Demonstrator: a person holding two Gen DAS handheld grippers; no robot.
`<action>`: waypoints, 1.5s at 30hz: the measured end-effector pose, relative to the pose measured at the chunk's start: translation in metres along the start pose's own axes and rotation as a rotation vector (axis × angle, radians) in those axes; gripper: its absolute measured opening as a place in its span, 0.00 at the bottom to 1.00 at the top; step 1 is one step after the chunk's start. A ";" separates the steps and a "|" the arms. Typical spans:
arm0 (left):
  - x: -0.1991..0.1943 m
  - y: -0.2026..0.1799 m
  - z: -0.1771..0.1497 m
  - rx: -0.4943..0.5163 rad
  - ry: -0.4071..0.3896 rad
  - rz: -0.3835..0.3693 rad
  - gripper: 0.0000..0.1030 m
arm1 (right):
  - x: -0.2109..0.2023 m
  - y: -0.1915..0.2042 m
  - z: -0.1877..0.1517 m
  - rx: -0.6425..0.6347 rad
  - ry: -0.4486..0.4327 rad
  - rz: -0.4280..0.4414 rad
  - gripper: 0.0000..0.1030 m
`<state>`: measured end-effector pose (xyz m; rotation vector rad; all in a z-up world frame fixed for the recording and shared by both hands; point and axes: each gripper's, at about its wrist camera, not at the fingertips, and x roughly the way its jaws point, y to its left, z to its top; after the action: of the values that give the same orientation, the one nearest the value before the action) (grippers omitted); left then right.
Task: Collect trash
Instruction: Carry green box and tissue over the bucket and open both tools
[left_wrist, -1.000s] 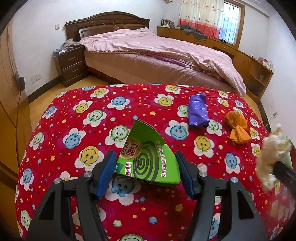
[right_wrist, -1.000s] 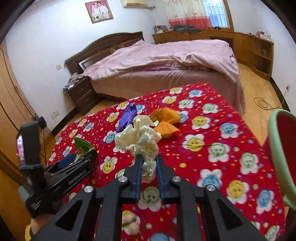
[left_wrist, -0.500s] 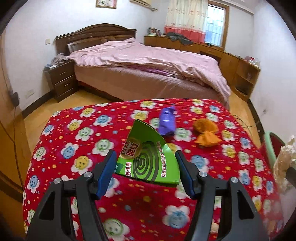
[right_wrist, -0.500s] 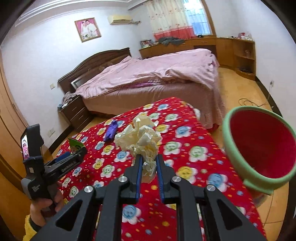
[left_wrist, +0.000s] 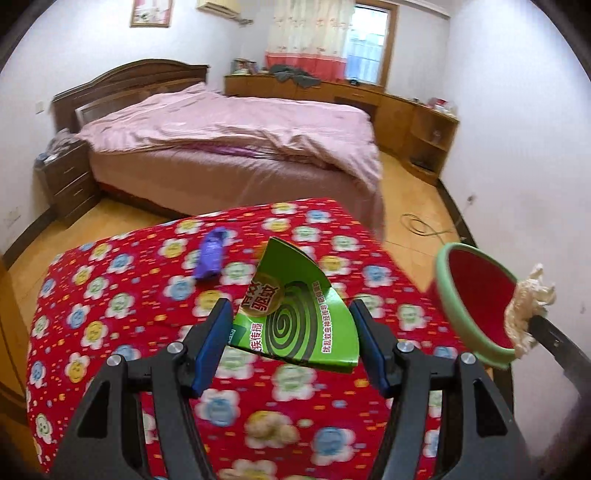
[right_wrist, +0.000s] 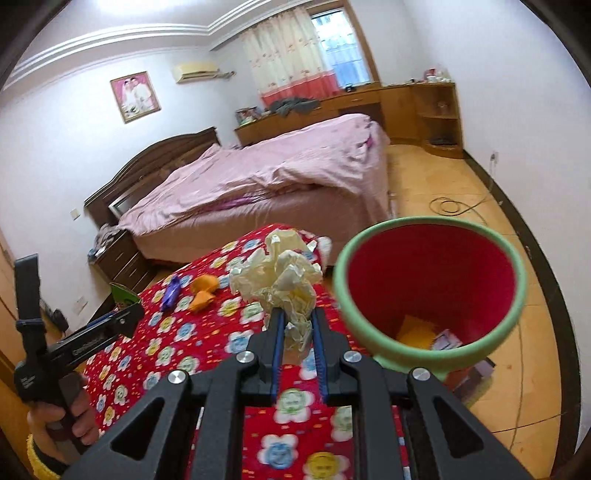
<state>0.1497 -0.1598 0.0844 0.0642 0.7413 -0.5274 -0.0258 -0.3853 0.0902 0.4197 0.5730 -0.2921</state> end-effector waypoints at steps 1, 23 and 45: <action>0.000 -0.007 0.002 0.010 0.002 -0.013 0.63 | -0.003 -0.006 0.001 0.006 -0.005 -0.008 0.16; 0.062 -0.167 0.006 0.195 0.087 -0.250 0.63 | 0.013 -0.131 0.019 0.125 0.008 -0.165 0.17; 0.107 -0.208 -0.006 0.240 0.182 -0.314 0.63 | 0.038 -0.169 0.012 0.168 0.066 -0.189 0.33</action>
<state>0.1117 -0.3859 0.0355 0.2240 0.8683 -0.9190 -0.0534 -0.5448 0.0266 0.5402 0.6568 -0.5109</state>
